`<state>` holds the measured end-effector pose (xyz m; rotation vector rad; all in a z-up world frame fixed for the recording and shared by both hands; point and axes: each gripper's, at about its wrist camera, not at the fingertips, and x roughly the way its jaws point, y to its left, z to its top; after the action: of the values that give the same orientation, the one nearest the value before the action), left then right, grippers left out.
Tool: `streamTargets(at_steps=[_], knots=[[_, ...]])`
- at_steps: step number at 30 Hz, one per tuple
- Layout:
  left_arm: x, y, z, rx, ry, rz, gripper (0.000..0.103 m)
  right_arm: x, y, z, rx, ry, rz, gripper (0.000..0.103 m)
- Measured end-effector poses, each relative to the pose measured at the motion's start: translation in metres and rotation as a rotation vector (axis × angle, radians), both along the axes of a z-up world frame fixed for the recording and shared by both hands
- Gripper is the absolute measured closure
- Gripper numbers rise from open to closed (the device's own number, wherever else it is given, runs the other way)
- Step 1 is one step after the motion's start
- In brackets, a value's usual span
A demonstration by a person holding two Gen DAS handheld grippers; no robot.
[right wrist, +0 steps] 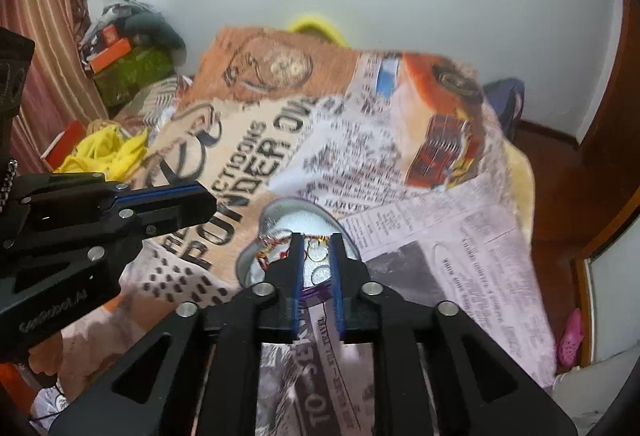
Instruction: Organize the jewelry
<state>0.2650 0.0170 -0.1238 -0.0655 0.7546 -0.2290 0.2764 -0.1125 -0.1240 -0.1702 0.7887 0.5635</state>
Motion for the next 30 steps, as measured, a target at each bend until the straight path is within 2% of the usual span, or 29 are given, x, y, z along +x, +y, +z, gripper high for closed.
streamTargets(at_steps=[2,7,12,15,18,20,22,24,26,28,30], knots=[[-0.019,0.002,0.020,0.012,-0.059,0.021,0.098,-0.015,-0.004,0.019,0.013,-0.047,-0.004,0.083],[-0.064,0.005,0.066,0.026,-0.198,0.061,0.083,-0.053,-0.015,0.062,0.060,-0.159,-0.024,0.081],[-0.117,0.013,0.108,0.018,-0.338,0.113,0.082,-0.098,-0.030,0.104,0.128,-0.287,-0.059,0.079],[-0.150,0.013,0.127,0.049,-0.434,0.158,0.080,-0.130,-0.038,0.128,0.174,-0.380,-0.075,0.079],[-0.178,0.011,0.140,0.052,-0.512,0.175,0.067,-0.166,-0.045,0.150,0.229,-0.488,-0.090,0.077],[-0.194,0.010,0.146,0.049,-0.549,0.181,0.063,-0.184,-0.047,0.158,0.235,-0.553,-0.120,0.066],[-0.208,0.009,0.150,0.051,-0.578,0.193,0.053,-0.199,-0.048,0.161,0.243,-0.605,-0.143,0.055],[-0.217,0.010,0.151,0.045,-0.596,0.214,0.044,-0.209,-0.047,0.162,0.242,-0.637,-0.158,0.053],[-0.225,0.011,0.150,0.038,-0.610,0.233,0.036,-0.215,-0.046,0.161,0.240,-0.655,-0.177,0.045],[-0.230,0.013,0.150,0.037,-0.618,0.254,0.023,-0.213,-0.045,0.157,0.246,-0.663,-0.194,0.018],[-0.237,0.015,0.149,0.030,-0.626,0.270,0.011,-0.216,-0.046,0.154,0.248,-0.678,-0.218,0.014]])
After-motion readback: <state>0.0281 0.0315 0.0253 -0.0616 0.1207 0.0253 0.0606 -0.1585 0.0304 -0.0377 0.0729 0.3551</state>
